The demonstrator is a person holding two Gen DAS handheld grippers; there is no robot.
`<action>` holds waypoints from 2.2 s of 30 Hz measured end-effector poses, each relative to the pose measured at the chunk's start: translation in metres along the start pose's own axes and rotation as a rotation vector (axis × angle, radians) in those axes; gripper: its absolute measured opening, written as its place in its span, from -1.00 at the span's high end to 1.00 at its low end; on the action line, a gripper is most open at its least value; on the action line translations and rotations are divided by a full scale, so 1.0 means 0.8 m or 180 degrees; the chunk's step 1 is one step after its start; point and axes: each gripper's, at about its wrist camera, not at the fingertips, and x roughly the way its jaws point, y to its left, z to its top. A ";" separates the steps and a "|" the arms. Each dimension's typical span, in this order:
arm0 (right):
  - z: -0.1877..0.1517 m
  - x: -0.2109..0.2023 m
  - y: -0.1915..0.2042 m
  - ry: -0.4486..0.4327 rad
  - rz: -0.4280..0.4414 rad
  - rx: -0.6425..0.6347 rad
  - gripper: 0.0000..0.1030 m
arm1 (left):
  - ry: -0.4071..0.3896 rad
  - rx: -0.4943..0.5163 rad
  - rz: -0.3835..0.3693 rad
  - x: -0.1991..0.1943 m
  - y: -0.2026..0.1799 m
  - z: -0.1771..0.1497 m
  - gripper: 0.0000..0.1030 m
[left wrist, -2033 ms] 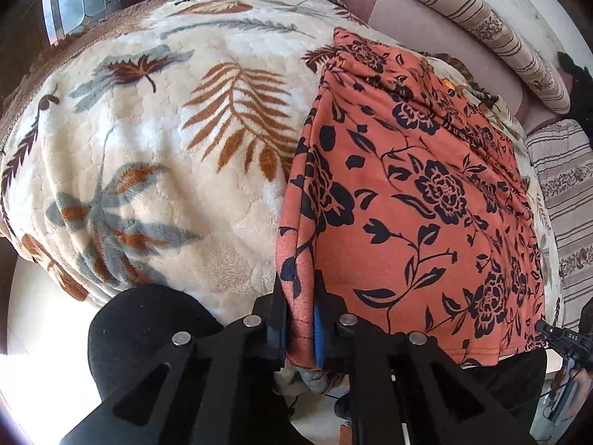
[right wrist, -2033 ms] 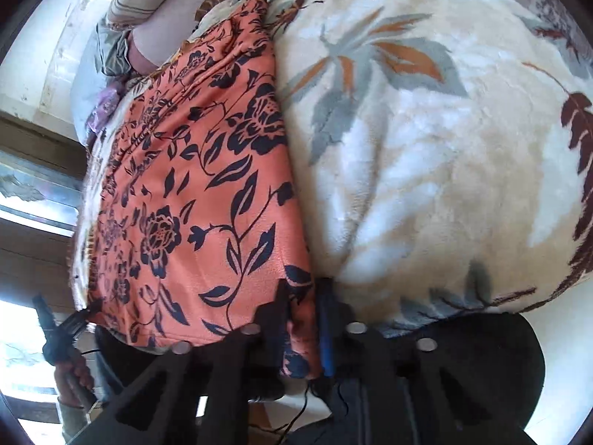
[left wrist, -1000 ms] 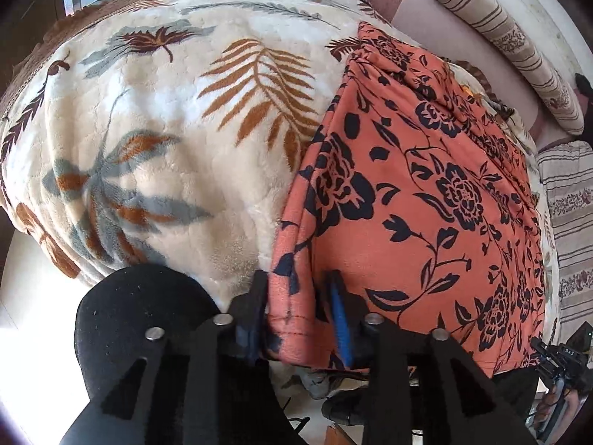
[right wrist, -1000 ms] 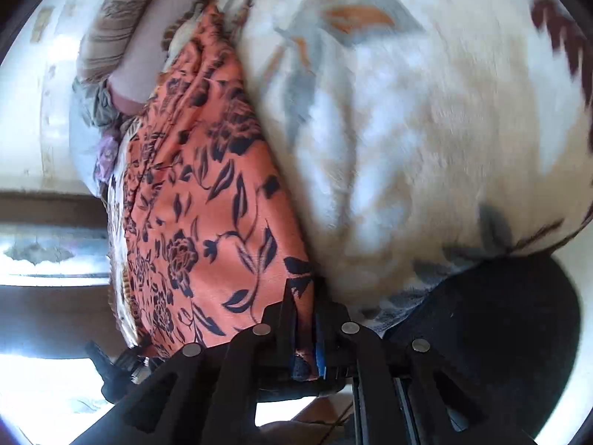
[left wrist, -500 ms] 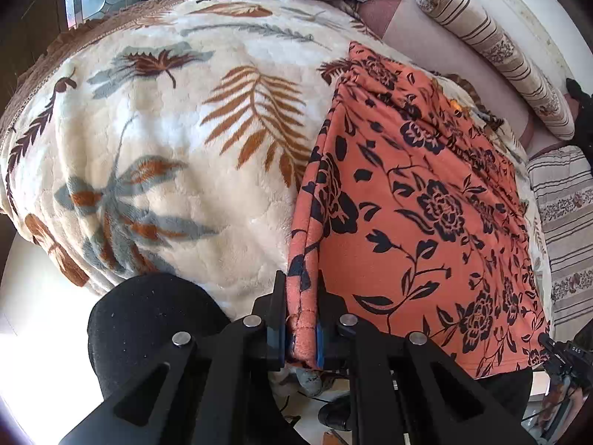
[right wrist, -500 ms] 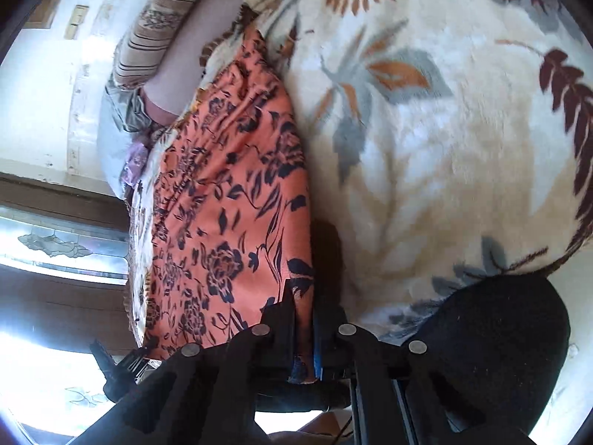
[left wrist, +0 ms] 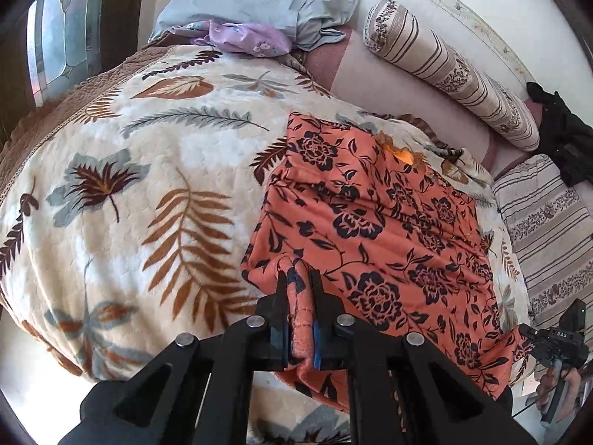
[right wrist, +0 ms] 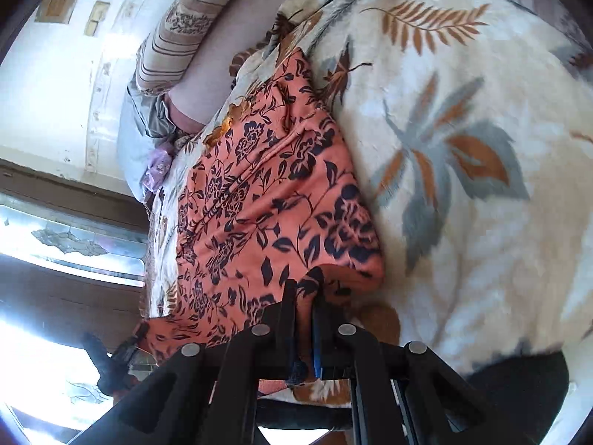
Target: Fold small clothes
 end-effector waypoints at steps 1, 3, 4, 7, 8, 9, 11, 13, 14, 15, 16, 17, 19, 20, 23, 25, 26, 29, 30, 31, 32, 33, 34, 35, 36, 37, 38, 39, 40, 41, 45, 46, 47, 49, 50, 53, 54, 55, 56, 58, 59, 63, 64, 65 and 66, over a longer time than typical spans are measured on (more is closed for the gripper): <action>0.004 0.001 0.001 -0.0004 0.0044 0.0013 0.86 | -0.0025 0.0029 -0.0028 0.000 -0.005 0.007 0.83; 0.014 0.000 0.010 -0.0035 0.0095 -0.0053 0.86 | -0.0113 0.0093 -0.0052 -0.004 -0.017 0.020 0.83; 0.017 -0.001 0.020 -0.0063 0.0117 -0.0085 0.86 | -0.0156 0.0098 -0.0103 -0.007 -0.020 0.028 0.83; 0.040 -0.015 0.049 -0.0212 0.0244 -0.0213 0.87 | -0.0231 0.0146 -0.0202 -0.011 -0.029 0.056 0.83; 0.049 -0.020 0.059 -0.0272 0.0279 -0.0262 0.86 | -0.0258 0.0140 -0.0222 -0.011 -0.030 0.066 0.83; 0.059 -0.026 0.070 -0.0333 0.0315 -0.0314 0.87 | -0.0290 0.0136 -0.0232 -0.011 -0.031 0.076 0.83; 0.083 -0.036 0.091 -0.0448 0.0367 -0.0411 0.87 | -0.0377 0.0165 -0.0233 -0.012 -0.034 0.097 0.83; 0.106 -0.041 0.109 -0.0562 0.0371 -0.0501 0.87 | -0.0410 0.0147 -0.0257 -0.009 -0.032 0.116 0.83; 0.116 -0.042 0.116 -0.0608 0.0373 -0.0531 0.87 | -0.0412 0.0126 -0.0291 -0.007 -0.030 0.126 0.83; 0.126 -0.043 0.122 -0.0654 0.0377 -0.0543 0.87 | -0.0409 0.0097 -0.0299 -0.004 -0.027 0.133 0.83; 0.136 -0.043 0.126 -0.0689 0.0392 -0.0552 0.87 | -0.0393 0.0076 -0.0303 0.000 -0.024 0.140 0.83; 0.144 -0.042 0.130 -0.0728 0.0391 -0.0561 0.87 | -0.0382 0.0055 -0.0294 0.003 -0.022 0.146 0.83; 0.155 -0.038 0.133 -0.0784 0.0389 -0.0544 0.86 | -0.0391 0.0047 -0.0243 0.006 -0.020 0.150 0.83; 0.157 -0.036 0.132 -0.0795 0.0397 -0.0529 0.87 | -0.0413 0.0048 -0.0236 0.005 -0.020 0.149 0.83; 0.149 -0.027 0.127 -0.0742 0.0390 -0.0506 0.86 | -0.0463 0.0099 -0.0176 0.001 -0.026 0.135 0.83; 0.141 -0.019 0.122 -0.0662 0.0357 -0.0510 0.86 | -0.0455 0.0152 -0.0171 0.003 -0.031 0.130 0.83; 0.140 -0.017 0.121 -0.0628 0.0338 -0.0514 0.87 | -0.0445 0.0165 -0.0178 0.005 -0.032 0.131 0.83; 0.154 -0.014 0.127 -0.0627 0.0339 -0.0553 0.87 | -0.0448 0.0178 -0.0219 0.019 -0.039 0.156 0.83; 0.164 -0.014 0.132 -0.0652 0.0332 -0.0581 0.87 | -0.0463 0.0167 -0.0217 0.027 -0.042 0.171 0.83; 0.180 -0.013 0.136 -0.0699 0.0335 -0.0591 0.87 | -0.0490 0.0135 -0.0242 0.035 -0.043 0.186 0.83; 0.197 -0.012 0.139 -0.0762 0.0343 -0.0570 0.87 | -0.0514 0.0098 -0.0280 0.047 -0.045 0.205 0.83; 0.217 -0.008 0.139 -0.0835 0.0328 -0.0532 0.87 | -0.0535 0.0083 -0.0264 0.063 -0.046 0.222 0.82; 0.240 0.003 0.134 -0.0880 0.0275 -0.0473 0.87 | -0.0567 0.0067 -0.0169 0.086 -0.046 0.238 0.75; 0.261 0.022 0.123 -0.0856 0.0215 -0.0374 0.85 | -0.0582 0.0005 -0.0041 0.116 -0.042 0.252 0.63; 0.282 0.051 0.105 -0.0735 0.0128 -0.0223 0.81 | -0.0499 -0.0073 0.0151 0.154 -0.038 0.263 0.34; 0.297 0.085 0.084 -0.0577 -0.0102 -0.0086 0.76 | -0.0264 -0.0099 0.0301 0.201 -0.032 0.271 -0.45; 0.301 0.114 0.065 -0.0445 -0.0368 0.0001 0.55 | 0.0017 -0.0115 0.0296 0.242 -0.022 0.273 -0.61; 0.299 0.137 0.050 -0.0337 -0.0559 0.0022 0.25 | 0.0233 -0.0172 0.0290 0.271 -0.011 0.270 -0.61; 0.290 0.149 0.040 -0.0286 -0.0635 0.0019 0.10 | 0.0362 -0.0265 0.0369 0.285 0.001 0.262 -0.58; 0.277 0.148 0.032 -0.0326 -0.0553 0.0048 -0.26 | 0.0322 -0.0374 0.0385 0.281 0.012 0.253 -0.58; 0.217 0.107 0.029 -0.0591 -0.0497 -0.0195 -0.67 | -0.0210 -0.0258 0.0193 0.201 0.030 0.207 -0.60; 0.204 0.101 0.031 -0.0575 -0.0526 -0.0320 -0.67 | -0.0227 -0.0160 0.0138 0.188 0.029 0.194 -0.61; 0.197 0.100 0.034 -0.0534 -0.0546 -0.0418 -0.67 | -0.0186 -0.0058 0.0085 0.182 0.027 0.182 -0.61; 0.190 0.113 0.037 -0.0454 -0.0596 -0.0517 -0.67 | -0.0046 0.0079 0.0095 0.190 0.019 0.161 -0.61; 0.189 0.130 0.037 -0.0320 -0.0610 -0.0541 -0.67 | 0.0055 0.0138 0.0097 0.205 0.012 0.155 -0.61; 0.186 0.176 0.054 -0.0169 -0.0864 -0.0781 -0.60 | 0.0533 0.0343 0.0219 0.268 -0.014 0.136 -0.51; 0.186 0.183 0.066 -0.0133 -0.0965 -0.0858 -0.16 | 0.0374 0.0461 0.0337 0.270 -0.024 0.134 -0.40; 0.187 0.186 0.075 -0.0060 -0.1021 -0.0849 0.19 | 0.0373 0.0553 0.0324 0.272 -0.035 0.137 0.09; 0.190 0.186 0.083 0.0003 -0.0950 -0.0796 0.59 | 0.0487 0.0478 0.0262 0.273 -0.042 0.144 0.49; 0.191 0.174 0.106 -0.0029 -0.1050 -0.0889 0.60 | 0.0509 0.0342 0.0291 0.258 -0.051 0.160 0.61; 0.191 0.161 0.118 -0.0086 -0.1031 -0.0913 0.61 | 0.0431 0.0321 0.0258 0.241 -0.054 0.165 0.63; 0.177 0.086 0.150 -0.0345 -0.0762 -0.0931 0.63 | 0.0107 0.0333 -0.0064 0.138 -0.063 0.158 0.65; 0.168 0.070 0.154 -0.0374 -0.0741 -0.0967 0.63 | 0.0034 0.0332 -0.0111 0.108 -0.063 0.144 0.65; 0.154 0.052 0.155 -0.0399 -0.0720 -0.0994 0.63 | -0.0005 0.0340 -0.0156 0.081 -0.060 0.126 0.65; 0.135 0.033 0.149 -0.0376 -0.0649 -0.0980 0.62 | -0.0013 0.0336 -0.0182 0.060 -0.054 0.105 0.64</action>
